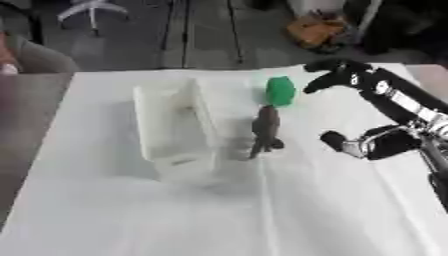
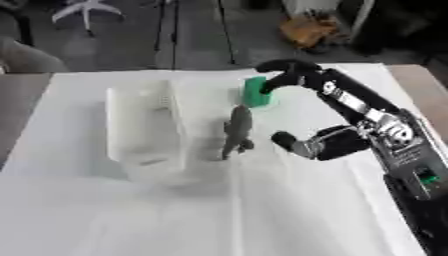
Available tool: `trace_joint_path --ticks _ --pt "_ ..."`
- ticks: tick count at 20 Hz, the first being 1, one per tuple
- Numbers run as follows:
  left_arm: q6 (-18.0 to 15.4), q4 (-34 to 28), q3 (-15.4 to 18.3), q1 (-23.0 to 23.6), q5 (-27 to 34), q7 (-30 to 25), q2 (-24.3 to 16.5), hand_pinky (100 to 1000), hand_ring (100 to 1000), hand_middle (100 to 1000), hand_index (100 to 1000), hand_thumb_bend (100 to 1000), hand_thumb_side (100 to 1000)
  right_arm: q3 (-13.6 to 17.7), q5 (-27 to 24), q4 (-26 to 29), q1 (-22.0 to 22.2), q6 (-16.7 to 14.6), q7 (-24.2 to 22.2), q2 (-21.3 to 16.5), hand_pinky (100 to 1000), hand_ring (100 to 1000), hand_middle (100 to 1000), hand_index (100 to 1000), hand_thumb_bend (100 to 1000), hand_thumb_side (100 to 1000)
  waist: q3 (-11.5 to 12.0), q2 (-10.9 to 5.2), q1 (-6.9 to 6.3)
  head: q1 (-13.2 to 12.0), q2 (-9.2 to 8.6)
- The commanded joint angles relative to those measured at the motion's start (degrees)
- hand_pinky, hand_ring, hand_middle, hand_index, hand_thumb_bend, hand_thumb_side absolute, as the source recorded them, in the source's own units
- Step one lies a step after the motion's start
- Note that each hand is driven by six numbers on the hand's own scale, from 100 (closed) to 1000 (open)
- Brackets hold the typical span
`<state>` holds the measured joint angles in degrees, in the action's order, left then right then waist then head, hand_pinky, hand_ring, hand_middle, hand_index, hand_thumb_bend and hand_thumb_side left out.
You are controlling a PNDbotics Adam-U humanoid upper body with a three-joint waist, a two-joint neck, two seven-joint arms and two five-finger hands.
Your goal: Pick up objects on the table and place them in the box.
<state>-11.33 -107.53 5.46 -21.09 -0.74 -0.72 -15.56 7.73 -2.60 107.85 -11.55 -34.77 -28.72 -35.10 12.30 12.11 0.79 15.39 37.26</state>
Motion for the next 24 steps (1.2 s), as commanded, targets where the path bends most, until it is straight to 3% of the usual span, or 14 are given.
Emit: trace_joint_path --ticks 1,10,14,19,20,24 --pt "-0.04 -1.27 0.08 -0.47 0.18 -0.07 -1.24 543 931 989 932 474 1000 0.31 -0.15 0.54 -0.47 -0.82 -0.71 -1.74 829 785 935 883 389 169 -0.11 -0.72 0.4 0.11 0.1" --pt "-0.02 -1.18 0.02 -0.45 0.08 -0.11 -1.42 542 932 989 931 475 1000 0.32 0.21 -0.08 -0.68 -1.45 -0.64 -2.81 835 789 933 889 401 161 -0.17 -0.97 0.5 0.28 0.09" --pt "-0.01 -1.11 0.01 -0.38 0.09 -0.1 -1.58 542 932 989 931 474 1000 -0.02 1.77 -1.44 -1.31 -3.57 -0.02 -5.52 846 801 934 900 424 168 -0.01 -1.06 0.66 0.2 0.03" --pt "-0.02 -1.09 0.0 -0.38 0.12 -0.09 -1.58 542 932 989 931 474 1000 -0.46 3.17 -2.89 -1.52 -5.49 1.48 -6.26 846 801 934 900 424 168 0.04 -1.05 0.65 0.22 0.01" --pt "0.02 -0.96 -0.41 -0.16 0.08 -0.38 -1.9 539 932 991 932 474 1000 -1.0 3.6 -2.43 -2.06 -5.92 1.26 -6.8 921 900 945 966 428 241 0.35 -1.3 1.14 0.38 0.28" --pt "-0.09 -0.78 -0.82 -0.06 0.11 -1.04 -2.5 538 932 991 932 474 1000 -2.47 6.93 -2.14 -6.37 -9.24 -1.85 -12.06 944 940 947 987 426 262 0.7 -1.17 1.86 0.29 0.17"
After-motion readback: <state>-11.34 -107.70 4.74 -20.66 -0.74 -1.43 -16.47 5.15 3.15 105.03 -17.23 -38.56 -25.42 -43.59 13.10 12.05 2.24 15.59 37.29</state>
